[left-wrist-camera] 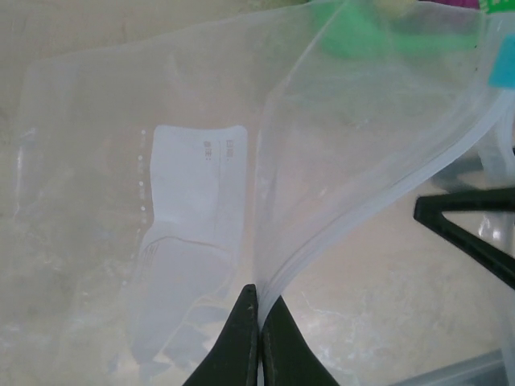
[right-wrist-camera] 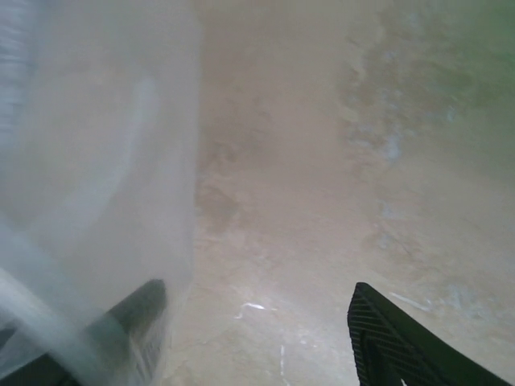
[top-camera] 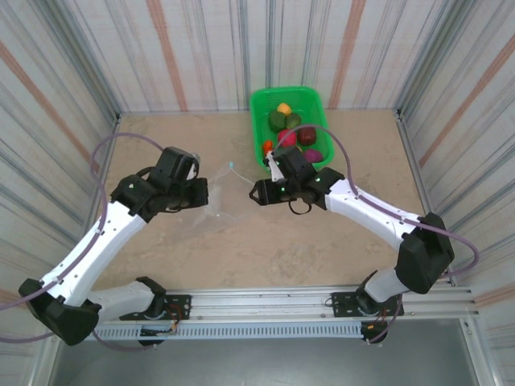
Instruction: Place the food in the zip-top bag and seal the zipper
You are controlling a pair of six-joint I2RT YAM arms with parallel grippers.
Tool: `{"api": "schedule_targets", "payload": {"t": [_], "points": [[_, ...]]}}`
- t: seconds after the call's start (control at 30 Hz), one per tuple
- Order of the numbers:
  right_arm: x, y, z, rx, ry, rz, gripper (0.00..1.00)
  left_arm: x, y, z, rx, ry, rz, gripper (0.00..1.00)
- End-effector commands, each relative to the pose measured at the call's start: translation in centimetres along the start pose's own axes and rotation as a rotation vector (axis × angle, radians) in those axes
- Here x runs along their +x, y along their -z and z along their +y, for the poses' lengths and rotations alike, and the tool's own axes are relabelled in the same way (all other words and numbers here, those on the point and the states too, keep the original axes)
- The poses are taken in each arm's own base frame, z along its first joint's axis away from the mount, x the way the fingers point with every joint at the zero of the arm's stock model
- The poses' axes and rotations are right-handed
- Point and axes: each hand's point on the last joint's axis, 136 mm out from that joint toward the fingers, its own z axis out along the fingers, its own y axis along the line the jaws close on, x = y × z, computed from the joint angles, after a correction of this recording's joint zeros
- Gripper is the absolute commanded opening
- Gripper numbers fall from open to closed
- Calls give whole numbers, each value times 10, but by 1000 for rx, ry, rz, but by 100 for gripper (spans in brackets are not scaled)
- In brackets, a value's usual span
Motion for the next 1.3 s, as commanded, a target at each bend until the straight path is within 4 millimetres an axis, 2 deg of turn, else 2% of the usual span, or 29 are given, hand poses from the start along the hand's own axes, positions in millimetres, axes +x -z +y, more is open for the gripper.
{"api": "schedule_targets", "payload": {"t": [0.0, 0.07, 0.13, 0.17, 0.3, 0.37, 0.5, 0.6, 0.73, 0.83, 0.87, 1.03, 1.13, 1.27], "points": [[-38, 34, 15, -72, 62, -89, 65, 7, -6, 0, 79, 139, 53, 0], [-51, 36, 2, -56, 34, -98, 64, 3, -8, 7, 107, 195, 43, 0], [-65, 33, -20, -9, -13, -112, 63, -4, -11, 11, 153, 246, 34, 0], [-70, 32, -36, 35, -36, -117, 61, -5, -11, 13, 173, 268, 38, 0], [-86, 20, -121, 322, -151, -61, 47, -13, -7, 16, 181, 273, 19, 0], [-88, 11, -151, 417, -179, -16, 43, -14, -6, 13, 195, 270, 11, 0], [-91, -14, -187, 551, -168, 66, 39, -14, -7, 12, 212, 282, 8, 0], [-89, -32, -203, 593, -172, 130, 37, -13, -5, 13, 213, 287, -3, 0], [-81, -42, -218, 648, -160, 193, 37, -11, -3, 13, 226, 287, -12, 0], [-66, -44, -224, 660, -168, 244, 37, -10, 1, 15, 218, 277, -23, 0], [-54, -45, -226, 665, -177, 275, 37, -9, 2, 18, 205, 271, -30, 0], [-26, -29, -212, 624, -251, 262, 40, -8, 8, 22, 191, 259, -45, 0], [0, -15, -203, 596, -311, 257, 42, -8, 9, 22, 188, 257, -48, 0], [45, 2, -177, 573, -294, 277, 42, -5, 10, 21, 201, 265, -46, 0]]}}
